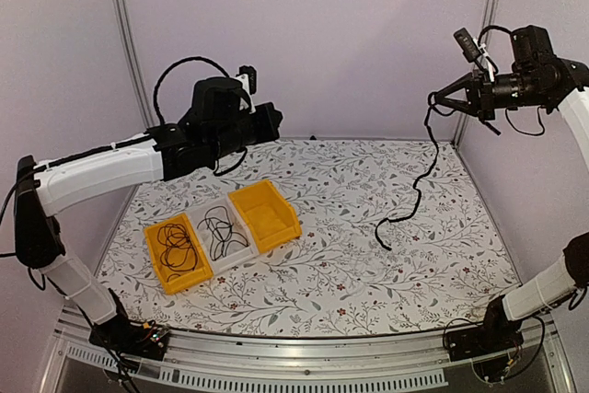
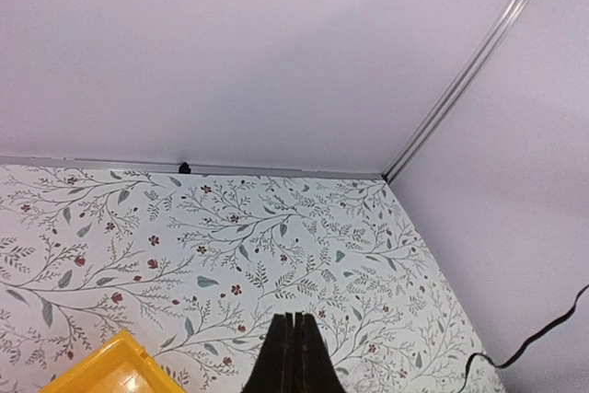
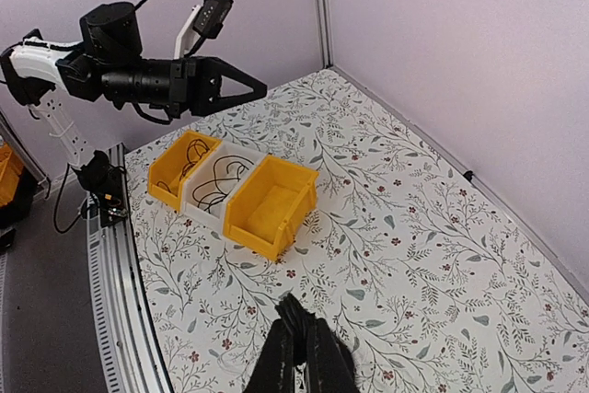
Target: Untangle the cables
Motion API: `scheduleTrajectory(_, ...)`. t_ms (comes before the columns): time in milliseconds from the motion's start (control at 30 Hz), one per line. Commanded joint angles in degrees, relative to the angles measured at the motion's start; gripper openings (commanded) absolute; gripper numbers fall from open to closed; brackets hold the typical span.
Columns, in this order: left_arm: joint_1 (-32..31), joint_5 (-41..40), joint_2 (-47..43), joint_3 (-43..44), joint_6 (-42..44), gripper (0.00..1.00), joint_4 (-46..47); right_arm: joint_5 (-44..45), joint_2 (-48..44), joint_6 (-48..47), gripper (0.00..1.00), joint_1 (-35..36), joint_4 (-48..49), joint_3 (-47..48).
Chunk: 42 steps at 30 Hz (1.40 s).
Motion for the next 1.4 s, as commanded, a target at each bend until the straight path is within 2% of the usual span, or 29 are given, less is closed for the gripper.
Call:
scheduleTrajectory(0, -2.4, 7.7, 0.1, -3.0, 1.4, 0.19, 5.6, -3.1, -0.5, 1.0, 0.0, 0.4, 1.1, 2.6)
scheduleTrajectory(67, -3.4, 10.4, 0.5, -3.5, 3.5, 0.36, 9.7, -3.1, -0.4, 1.1, 0.0, 0.3, 1.7, 3.4)
scheduleTrajectory(133, -4.8, 14.7, 1.3, -3.1, 7.1, 0.47, 14.7, -3.1, -0.5, 2.3, 0.0, 0.5, 3.1, 4.8)
scheduleTrajectory(267, -7.8, 21.9, 6.2, 3.6, 13.0, 0.58, 17.0, -3.6, -0.6, 6.0, 0.0, 0.7, 6.2, 8.1)
scheduleTrajectory(467, -11.1, 28.9, 17.9, 19.3, 17.4, 0.62, 11.2, -4.7, 0.6, 11.7, 0.0, 1.7, 10.7, 13.6)
scheduleTrajectory(700, -12.9, 35.3, 27.7, 29.3, 18.9, 0.63, 8.2, -6.2, 1.4, 16.3, 0.0, 2.1, 12.7, 16.2)
scheduleTrajectory(800, -13.5, 36.8, 29.7, 31.1, 18.3, 0.63, 8.4, -6.4, 1.5, 16.4, 0.0, 2.4, 12.7, 15.7)
scheduleTrajectory(1000, -14.0, 34.7, 32.1, 33.4, 18.3, 0.63, 8.7, -6.5, 1.3, 17.0, 0.0, 3.4, 13.7, 14.9)
scheduleTrajectory(1200, -13.9, 39.7, 32.8, 33.9, 18.4, 0.58, 10.1, -6.2, 1.4, 17.3, 0.0, 4.0, 14.4, 13.9)
scheduleTrajectory(1367, -13.8, 43.7, 32.2, 32.4, 18.8, 0.6, 13.2, -5.9, 1.3, 17.5, 0.0, 4.3, 15.0, 13.0)
